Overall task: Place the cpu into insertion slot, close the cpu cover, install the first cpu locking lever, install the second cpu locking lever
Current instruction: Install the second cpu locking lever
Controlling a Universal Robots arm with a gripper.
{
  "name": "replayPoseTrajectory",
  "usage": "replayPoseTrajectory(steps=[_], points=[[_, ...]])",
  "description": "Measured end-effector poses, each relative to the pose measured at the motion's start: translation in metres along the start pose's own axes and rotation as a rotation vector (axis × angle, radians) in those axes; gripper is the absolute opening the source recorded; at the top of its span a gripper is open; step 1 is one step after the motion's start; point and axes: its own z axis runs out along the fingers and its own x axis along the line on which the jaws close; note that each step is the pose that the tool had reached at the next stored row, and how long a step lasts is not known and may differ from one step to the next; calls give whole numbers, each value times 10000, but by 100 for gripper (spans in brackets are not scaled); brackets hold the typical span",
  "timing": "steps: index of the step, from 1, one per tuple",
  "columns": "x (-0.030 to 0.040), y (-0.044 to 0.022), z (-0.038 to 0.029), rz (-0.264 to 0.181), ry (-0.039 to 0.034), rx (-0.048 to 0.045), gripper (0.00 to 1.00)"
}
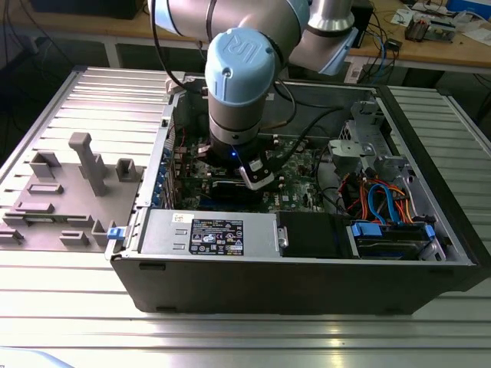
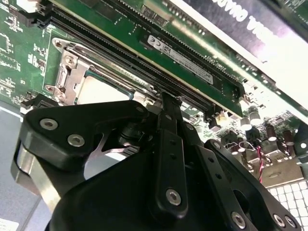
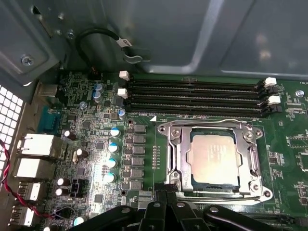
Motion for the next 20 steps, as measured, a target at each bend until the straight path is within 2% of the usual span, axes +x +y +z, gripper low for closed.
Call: replayPoseTrajectory(steps=[2, 5, 9, 12, 16, 20], points=[[7, -4, 14, 2, -2, -53, 11], [26, -1, 12, 0, -1, -61, 11], [29, 26, -58, -1, -2, -62, 11], [29, 61, -149, 0, -2, -61, 11], [29, 94, -236, 7, 13, -61, 11], [29, 94, -236, 15, 34, -64, 11]])
